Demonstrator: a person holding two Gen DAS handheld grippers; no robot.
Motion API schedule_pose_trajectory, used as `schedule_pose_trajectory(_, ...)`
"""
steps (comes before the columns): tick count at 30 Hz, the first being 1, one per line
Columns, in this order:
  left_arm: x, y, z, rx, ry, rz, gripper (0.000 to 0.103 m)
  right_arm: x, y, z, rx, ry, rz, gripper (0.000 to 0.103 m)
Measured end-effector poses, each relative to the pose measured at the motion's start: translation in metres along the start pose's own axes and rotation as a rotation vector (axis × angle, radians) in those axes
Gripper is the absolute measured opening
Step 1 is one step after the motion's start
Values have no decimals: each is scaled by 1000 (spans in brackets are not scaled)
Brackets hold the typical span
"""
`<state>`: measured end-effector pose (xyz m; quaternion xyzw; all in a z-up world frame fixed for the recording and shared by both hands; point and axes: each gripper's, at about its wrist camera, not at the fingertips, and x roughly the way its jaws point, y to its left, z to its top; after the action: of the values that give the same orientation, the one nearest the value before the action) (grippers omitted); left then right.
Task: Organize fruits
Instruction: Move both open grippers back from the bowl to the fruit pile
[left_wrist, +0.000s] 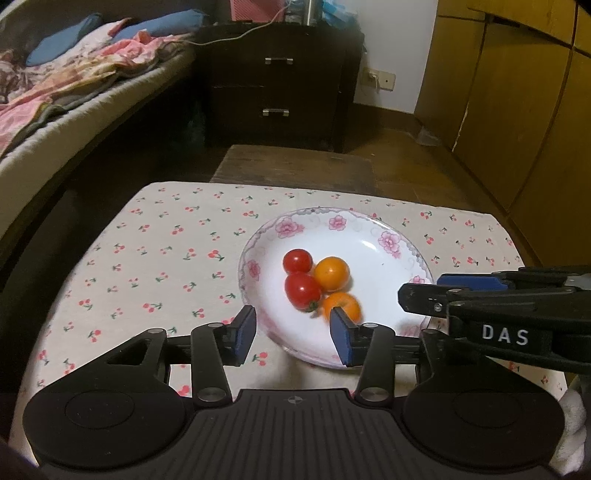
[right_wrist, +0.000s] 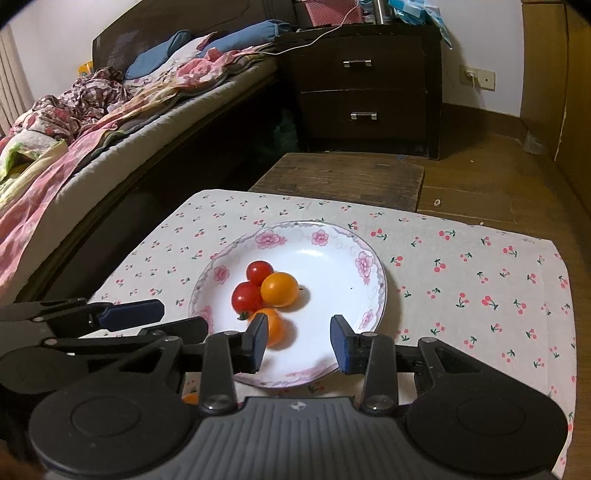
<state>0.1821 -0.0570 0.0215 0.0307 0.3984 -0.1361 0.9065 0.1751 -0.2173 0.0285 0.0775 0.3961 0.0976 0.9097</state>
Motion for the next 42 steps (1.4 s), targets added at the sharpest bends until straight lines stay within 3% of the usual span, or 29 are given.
schedule_pose_trajectory(30,-33,29,-57,-35,91,-10,55,-11,34,-52,-24,95,34,38)
schedule_pose_trajectory(35,-30,28,-70,-8,119,7,49,-9,36,-56,-27,115,30,38)
schedule_pose_trajectory(42,-26,26,-85,18,148,15,48,-7,37,-60,-31,126,37,38)
